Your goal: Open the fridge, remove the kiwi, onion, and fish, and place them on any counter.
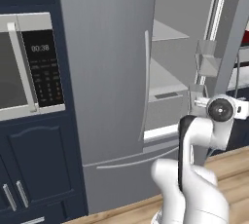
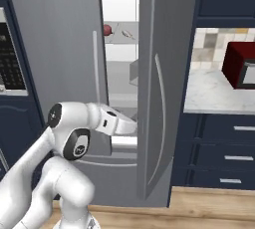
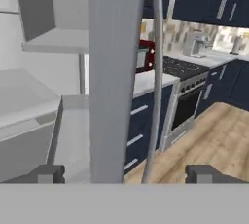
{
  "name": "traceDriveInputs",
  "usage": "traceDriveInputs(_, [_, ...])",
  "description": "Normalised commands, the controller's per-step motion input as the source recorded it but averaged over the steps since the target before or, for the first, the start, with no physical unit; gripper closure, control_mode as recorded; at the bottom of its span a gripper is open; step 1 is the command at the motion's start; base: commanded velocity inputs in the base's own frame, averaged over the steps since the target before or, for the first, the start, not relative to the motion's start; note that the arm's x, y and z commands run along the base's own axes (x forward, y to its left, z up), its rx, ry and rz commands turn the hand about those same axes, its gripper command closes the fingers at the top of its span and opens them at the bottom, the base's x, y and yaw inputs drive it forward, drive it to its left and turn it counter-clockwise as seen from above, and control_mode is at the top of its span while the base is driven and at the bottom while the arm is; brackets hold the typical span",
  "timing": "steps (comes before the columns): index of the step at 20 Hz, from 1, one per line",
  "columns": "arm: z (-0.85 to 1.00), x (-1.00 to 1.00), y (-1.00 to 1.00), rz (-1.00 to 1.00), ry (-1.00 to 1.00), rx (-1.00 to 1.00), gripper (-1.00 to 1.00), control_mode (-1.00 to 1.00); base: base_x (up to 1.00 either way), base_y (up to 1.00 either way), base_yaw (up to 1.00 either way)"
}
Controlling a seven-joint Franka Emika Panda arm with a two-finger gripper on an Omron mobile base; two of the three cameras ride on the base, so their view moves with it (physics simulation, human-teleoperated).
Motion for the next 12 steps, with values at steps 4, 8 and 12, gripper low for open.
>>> traceDriveInputs(4, [-0.05,0.94,0.74,-0.11,0.23,-0.15,-1.0,-1.0,0.0,0.0,0.0])
traceDriveInputs(8, [-0.27,1.0,0.34,-0.16,-0.01,-0.26,-1.0,-1.0,0.0,0.0,0.0])
traceDriveInputs(12, [-0.25,1.0,-0.11,-0.01,-0.01,-0.13,-1.0,-1.0,0.0,0.0,0.0])
